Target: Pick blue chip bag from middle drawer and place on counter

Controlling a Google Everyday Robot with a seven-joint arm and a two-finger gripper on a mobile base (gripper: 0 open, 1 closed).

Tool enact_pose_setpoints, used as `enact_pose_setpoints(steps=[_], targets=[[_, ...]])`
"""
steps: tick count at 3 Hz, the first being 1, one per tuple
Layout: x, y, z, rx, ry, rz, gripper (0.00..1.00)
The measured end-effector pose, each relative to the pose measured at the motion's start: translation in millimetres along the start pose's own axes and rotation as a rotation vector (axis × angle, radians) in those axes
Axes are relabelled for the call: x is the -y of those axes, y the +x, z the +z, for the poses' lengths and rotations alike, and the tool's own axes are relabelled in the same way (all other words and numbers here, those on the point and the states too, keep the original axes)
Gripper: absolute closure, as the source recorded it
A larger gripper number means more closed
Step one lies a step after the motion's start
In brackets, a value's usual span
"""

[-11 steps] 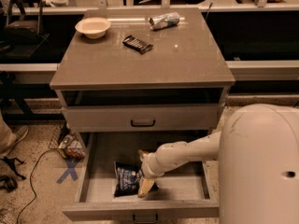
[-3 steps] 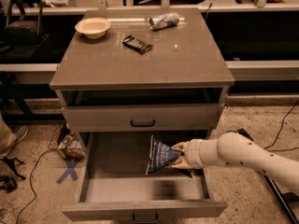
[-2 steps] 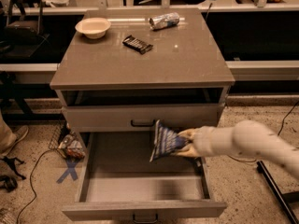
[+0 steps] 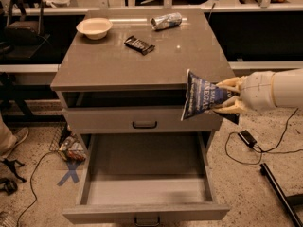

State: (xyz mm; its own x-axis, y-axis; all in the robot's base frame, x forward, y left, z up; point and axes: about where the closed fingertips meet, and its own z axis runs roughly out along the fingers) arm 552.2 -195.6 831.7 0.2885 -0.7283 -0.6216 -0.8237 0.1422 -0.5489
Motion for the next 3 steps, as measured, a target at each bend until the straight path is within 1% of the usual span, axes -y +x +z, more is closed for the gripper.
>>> enact_pose_setpoints(steps=[1,2,3], targets=[[4,-2,-1,0.006,0.006,-0.007,1.00],[45,-22,-14,0.051,0.069,-0.067,1.00],[97,-48,-26,0.079,0.127,-0.114,1.00]])
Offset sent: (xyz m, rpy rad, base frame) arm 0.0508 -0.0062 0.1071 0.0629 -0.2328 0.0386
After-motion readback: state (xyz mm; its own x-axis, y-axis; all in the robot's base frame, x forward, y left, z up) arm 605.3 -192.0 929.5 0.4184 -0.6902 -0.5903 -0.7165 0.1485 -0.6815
